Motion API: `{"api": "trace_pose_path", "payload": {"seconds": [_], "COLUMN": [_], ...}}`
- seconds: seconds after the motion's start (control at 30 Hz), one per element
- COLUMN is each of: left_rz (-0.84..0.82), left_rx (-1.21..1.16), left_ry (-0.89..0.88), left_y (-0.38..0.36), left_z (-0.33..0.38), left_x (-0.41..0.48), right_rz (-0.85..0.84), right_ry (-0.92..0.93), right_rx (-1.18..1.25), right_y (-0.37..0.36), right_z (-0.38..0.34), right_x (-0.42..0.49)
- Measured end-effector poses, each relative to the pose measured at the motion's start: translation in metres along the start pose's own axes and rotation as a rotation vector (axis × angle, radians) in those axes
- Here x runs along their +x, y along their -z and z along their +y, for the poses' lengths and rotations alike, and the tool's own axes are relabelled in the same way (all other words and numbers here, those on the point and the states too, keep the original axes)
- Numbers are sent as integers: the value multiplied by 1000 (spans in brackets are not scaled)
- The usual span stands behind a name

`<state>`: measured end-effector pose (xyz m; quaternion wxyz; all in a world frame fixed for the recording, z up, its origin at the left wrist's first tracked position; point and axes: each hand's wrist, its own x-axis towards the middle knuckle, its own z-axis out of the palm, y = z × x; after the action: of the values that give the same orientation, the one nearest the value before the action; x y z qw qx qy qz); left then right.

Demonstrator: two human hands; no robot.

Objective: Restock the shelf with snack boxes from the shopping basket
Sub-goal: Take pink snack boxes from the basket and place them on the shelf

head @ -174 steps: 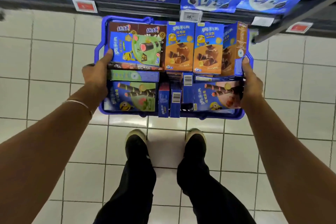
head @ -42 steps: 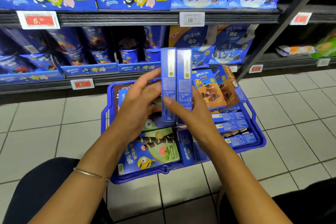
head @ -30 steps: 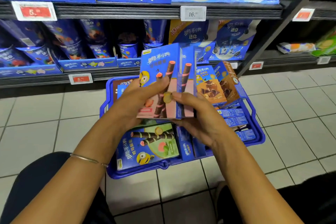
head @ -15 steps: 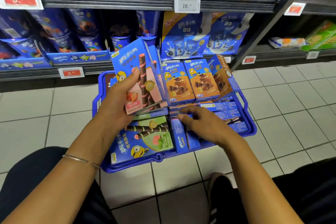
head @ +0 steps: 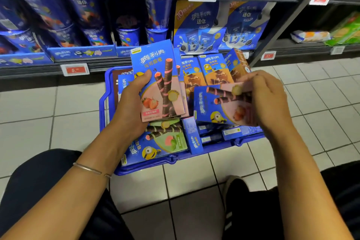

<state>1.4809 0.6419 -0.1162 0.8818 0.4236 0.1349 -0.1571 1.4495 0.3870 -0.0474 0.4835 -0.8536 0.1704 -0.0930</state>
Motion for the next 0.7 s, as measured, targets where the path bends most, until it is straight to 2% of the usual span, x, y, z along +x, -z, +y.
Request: {"api": "trace_pose_path", "payload": {"seconds": [0.2,0.3,0.37,0.43,0.57,0.7], "left_rz": [13,123,188,214,135,71], "left_rx": [57,112,185,277,202,151], "left_ry": [-15,-3,-9,-36,-20,-64], "left_y": [-8,-16,-23,-30,-41,-44], "left_z": [-5,-4,-5,-5,0,7], "left_x": [-5,-7,-8,-8,-11,-18], "right_rz": [282,167,28,-60,4,-92], "right_ry": [-157,-218,-172,-129,93,144], "right_rx": [435,896,1023,1000,424,384], "right_y": [-7,-16,-26,-41,-72,-87], "right_z": [-8,-14,-21,-26,-27,-25], "right_x": [6,1,-5,-13,-28,-39]}}
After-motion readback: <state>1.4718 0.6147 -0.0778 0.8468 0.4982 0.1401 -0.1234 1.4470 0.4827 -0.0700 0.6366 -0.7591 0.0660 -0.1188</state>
